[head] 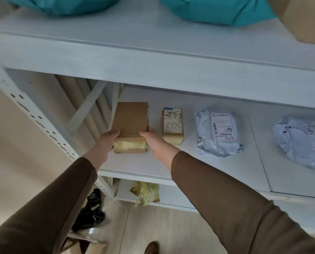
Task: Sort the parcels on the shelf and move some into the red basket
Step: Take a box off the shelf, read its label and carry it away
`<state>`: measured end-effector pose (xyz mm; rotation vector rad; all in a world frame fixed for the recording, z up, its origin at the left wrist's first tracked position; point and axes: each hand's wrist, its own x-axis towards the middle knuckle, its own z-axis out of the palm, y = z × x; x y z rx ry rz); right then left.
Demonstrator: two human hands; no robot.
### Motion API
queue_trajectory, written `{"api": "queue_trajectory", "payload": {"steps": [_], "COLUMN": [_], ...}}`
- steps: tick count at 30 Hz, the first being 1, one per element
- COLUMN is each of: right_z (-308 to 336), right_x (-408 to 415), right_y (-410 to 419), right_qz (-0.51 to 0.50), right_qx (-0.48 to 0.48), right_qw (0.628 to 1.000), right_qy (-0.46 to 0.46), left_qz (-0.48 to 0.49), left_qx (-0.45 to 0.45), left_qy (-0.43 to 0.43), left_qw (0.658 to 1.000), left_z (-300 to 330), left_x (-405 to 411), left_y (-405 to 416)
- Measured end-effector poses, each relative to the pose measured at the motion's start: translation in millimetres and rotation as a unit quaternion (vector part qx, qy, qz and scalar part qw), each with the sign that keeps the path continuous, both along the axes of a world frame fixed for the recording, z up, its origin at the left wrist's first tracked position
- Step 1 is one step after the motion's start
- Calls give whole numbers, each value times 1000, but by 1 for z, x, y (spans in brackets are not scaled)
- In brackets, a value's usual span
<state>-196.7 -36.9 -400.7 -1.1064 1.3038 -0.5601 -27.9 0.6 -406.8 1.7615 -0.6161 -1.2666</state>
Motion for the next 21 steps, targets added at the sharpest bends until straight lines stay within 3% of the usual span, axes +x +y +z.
{"api": "queue_trajectory", "payload": {"steps": [8,11,21], "right_z": [67,92,109], "right_x": [-62,-100,-227], "right_y": [62,98,188], "right_qz": [-62,-95,-260], "right_qx": [-124,-119,11], "right_qw": [987,984,944], "right_qy": [-81,-97,-202], "left_qz": [-10,-61,-207], "left_qx": [-157,-203,-256], "left_qy": [57,60,-74], "left_qw": [986,975,941], "left_z": [72,102,156], "left_x": [-42,-77,-178], "left_y": [64,100,204]}}
